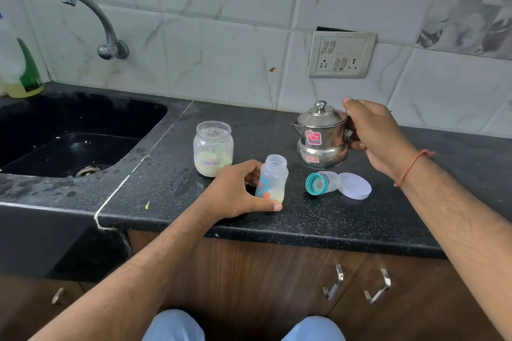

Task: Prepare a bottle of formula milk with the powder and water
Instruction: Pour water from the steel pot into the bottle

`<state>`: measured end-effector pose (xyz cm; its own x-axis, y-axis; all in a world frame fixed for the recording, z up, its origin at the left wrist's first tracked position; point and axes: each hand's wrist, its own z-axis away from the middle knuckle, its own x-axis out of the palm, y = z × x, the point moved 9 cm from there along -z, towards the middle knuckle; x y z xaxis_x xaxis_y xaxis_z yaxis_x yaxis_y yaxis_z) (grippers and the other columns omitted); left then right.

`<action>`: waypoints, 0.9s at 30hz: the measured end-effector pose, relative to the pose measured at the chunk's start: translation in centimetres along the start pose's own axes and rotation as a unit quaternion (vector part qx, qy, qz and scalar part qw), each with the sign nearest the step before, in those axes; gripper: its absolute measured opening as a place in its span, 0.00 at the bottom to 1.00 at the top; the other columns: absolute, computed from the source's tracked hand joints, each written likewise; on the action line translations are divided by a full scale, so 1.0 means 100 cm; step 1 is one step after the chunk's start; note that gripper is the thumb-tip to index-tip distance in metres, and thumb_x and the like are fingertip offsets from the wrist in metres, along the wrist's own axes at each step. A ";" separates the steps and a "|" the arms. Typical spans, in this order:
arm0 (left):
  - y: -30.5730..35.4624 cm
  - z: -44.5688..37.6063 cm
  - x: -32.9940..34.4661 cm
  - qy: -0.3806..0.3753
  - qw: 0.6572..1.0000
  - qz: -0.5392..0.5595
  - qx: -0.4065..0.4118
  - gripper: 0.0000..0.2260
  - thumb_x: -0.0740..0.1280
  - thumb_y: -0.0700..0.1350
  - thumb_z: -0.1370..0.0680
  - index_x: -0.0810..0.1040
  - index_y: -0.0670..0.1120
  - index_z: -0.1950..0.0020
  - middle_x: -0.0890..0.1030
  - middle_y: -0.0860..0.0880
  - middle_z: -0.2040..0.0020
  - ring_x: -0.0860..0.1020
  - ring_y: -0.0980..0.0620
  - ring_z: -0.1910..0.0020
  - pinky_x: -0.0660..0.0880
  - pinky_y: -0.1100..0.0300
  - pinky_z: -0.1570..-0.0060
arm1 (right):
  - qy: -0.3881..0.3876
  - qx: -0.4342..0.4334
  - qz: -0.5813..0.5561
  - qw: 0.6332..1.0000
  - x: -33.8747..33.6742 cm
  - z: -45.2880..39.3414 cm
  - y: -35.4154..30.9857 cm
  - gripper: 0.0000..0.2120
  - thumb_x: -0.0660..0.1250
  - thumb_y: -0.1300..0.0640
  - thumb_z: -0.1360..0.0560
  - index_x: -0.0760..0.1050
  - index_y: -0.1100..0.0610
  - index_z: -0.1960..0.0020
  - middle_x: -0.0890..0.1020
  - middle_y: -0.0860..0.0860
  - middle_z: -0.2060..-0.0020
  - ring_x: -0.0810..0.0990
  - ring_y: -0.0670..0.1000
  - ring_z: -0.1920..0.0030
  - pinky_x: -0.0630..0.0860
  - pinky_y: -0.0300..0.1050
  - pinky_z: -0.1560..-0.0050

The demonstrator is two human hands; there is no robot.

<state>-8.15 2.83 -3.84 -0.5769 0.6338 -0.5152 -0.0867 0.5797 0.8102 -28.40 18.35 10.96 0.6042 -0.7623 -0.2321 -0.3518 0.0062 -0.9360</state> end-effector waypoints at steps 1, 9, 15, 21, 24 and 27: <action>0.000 0.000 0.000 -0.002 1.000 -0.003 -0.001 0.32 0.89 0.57 0.36 0.82 0.56 0.35 0.88 0.61 0.45 0.86 0.62 0.44 0.83 0.57 0.38 | 0.002 -0.004 0.016 1.000 -0.001 0.002 -0.001 0.19 0.62 0.47 0.15 0.68 0.49 0.64 0.70 0.49 0.70 0.67 0.49 0.70 0.63 0.36 0.73; 0.001 0.002 -0.001 -0.003 1.000 -0.014 -0.010 0.29 0.89 0.56 0.35 0.82 0.58 0.39 0.87 0.61 0.47 0.84 0.65 0.47 0.79 0.70 0.46 | 0.012 -0.045 0.151 0.987 -0.003 0.013 -0.011 0.21 0.59 0.37 0.19 0.68 0.49 0.65 0.67 0.52 0.70 0.66 0.53 0.64 0.65 0.52 0.60; 0.002 0.003 -0.002 -0.003 1.000 -0.019 -0.015 0.28 0.89 0.57 0.36 0.81 0.58 0.41 0.87 0.61 0.47 0.84 0.65 0.47 0.79 0.71 0.47 | 0.011 -0.070 0.226 0.971 0.005 0.018 -0.019 0.28 0.58 0.41 0.15 0.63 0.50 0.72 0.65 0.41 0.79 0.66 0.52 0.69 0.66 0.49 0.60; 0.002 0.002 -0.002 -0.005 1.000 -0.021 -0.016 0.29 0.89 0.57 0.36 0.82 0.56 0.39 0.87 0.60 0.46 0.85 0.61 0.46 0.81 0.65 0.43 | 0.001 -0.105 0.278 0.955 0.015 0.021 -0.029 0.26 0.58 0.43 0.14 0.62 0.53 0.68 0.66 0.47 0.74 0.66 0.52 0.68 0.63 0.49 0.62; 0.000 0.002 -0.002 -0.002 1.000 -0.015 -0.015 0.29 0.89 0.57 0.36 0.82 0.56 0.40 0.87 0.59 0.47 0.85 0.60 0.46 0.82 0.63 0.42 | -0.014 -0.119 0.312 0.943 0.022 0.023 -0.034 0.25 0.57 0.44 0.14 0.64 0.55 0.66 0.68 0.52 0.71 0.67 0.53 0.68 0.63 0.49 0.63; -0.001 0.001 -0.002 -0.001 1.000 -0.013 -0.016 0.28 0.90 0.57 0.37 0.82 0.57 0.42 0.87 0.59 0.48 0.85 0.60 0.47 0.82 0.63 0.42 | -0.029 -0.131 0.338 0.932 0.027 0.025 -0.038 0.25 0.56 0.45 0.13 0.64 0.56 0.66 0.69 0.54 0.70 0.68 0.54 0.68 0.63 0.49 0.64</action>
<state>-7.96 2.73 -3.83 -0.5728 0.6194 -0.5369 -0.1277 0.5796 0.8048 -23.65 17.83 13.18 0.2168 -0.6050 -0.7661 -0.8236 0.3080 -0.4762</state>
